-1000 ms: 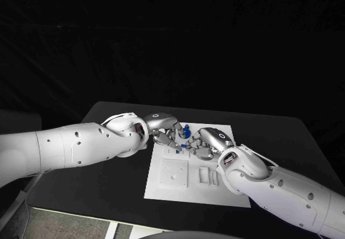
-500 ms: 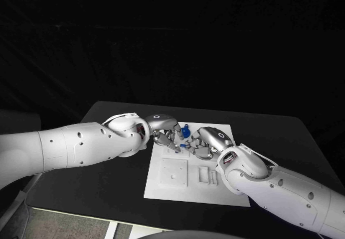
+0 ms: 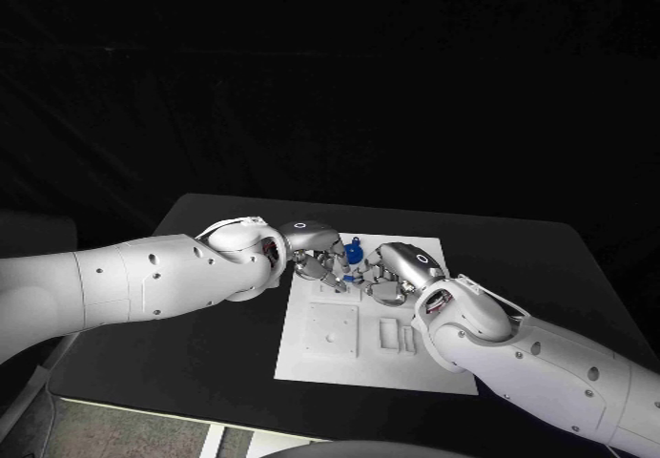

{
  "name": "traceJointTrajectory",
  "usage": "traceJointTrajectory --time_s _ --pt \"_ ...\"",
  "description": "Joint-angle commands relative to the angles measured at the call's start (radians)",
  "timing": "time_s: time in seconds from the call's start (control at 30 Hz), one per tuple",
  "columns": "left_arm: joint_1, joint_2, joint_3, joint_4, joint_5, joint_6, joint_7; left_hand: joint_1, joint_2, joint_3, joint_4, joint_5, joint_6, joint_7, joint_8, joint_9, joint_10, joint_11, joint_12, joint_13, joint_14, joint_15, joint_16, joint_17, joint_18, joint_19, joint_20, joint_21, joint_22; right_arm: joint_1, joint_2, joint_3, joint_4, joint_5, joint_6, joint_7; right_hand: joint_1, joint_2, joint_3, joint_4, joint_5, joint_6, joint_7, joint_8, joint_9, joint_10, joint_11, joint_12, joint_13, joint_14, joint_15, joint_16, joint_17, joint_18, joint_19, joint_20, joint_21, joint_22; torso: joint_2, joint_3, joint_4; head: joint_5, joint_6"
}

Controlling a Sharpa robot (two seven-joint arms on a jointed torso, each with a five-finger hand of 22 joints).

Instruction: Assemble the parts on the task board

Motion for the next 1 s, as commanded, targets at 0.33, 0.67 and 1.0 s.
traceJointTrajectory --time_s 0.33,0.67,1.0 --pt "-0.002 0.005 0.001 0.003 0.011 0.022 0.017 0.021 0.040 -0.009 0.012 0.010 0.014 -0.004 -0.007 0.003 0.011 0.001 0.000 -0.001 0.004 0.000 0.006 0.002 0.000 -0.006 0.000 0.009 0.020 0.000 0.003 0.001 0.001 -0.004 0.012 0.005 0.009 -0.002 0.001 0.003 -0.005 0.005 0.000 0.003 0.001 0.006 0.002 -0.002 0.001 0.004 -0.004 -0.003 0.002 -0.018 0.001 -0.006 0.003 0.089 0.000 -0.0005 0.0001 -0.002 0.000" --pt "-0.002 0.007 0.001 0.005 0.017 0.033 0.022 0.038 0.065 -0.005 0.009 0.013 0.021 -0.008 -0.006 0.003 0.013 0.000 -0.003 -0.002 0.004 -0.001 0.007 0.003 0.000 -0.007 0.000 0.012 0.020 0.000 0.005 0.001 0.001 -0.004 0.014 0.005 0.010 -0.003 0.001 0.004 -0.004 0.005 0.000 0.004 0.001 0.006 0.002 -0.003 0.004 0.004 -0.004 -0.004 0.003 -0.018 0.001 -0.005 0.002 0.089 0.000 -0.0003 0.0007 -0.004 -0.002" --pt "-0.002 0.009 0.001 0.001 0.018 0.045 0.022 0.058 0.092 0.000 -0.004 0.017 0.042 -0.013 -0.005 0.004 0.018 0.000 -0.006 -0.004 0.004 -0.002 0.010 0.003 -0.001 -0.009 -0.001 0.017 0.021 0.000 0.007 0.001 0.002 -0.006 0.014 0.004 0.010 -0.003 0.001 0.004 -0.004 0.005 0.000 0.004 0.001 0.006 0.002 -0.003 0.004 0.004 -0.004 -0.004 0.003 -0.018 0.001 -0.005 0.002 0.089 0.000 0.0000 -0.0001 -0.005 -0.003"
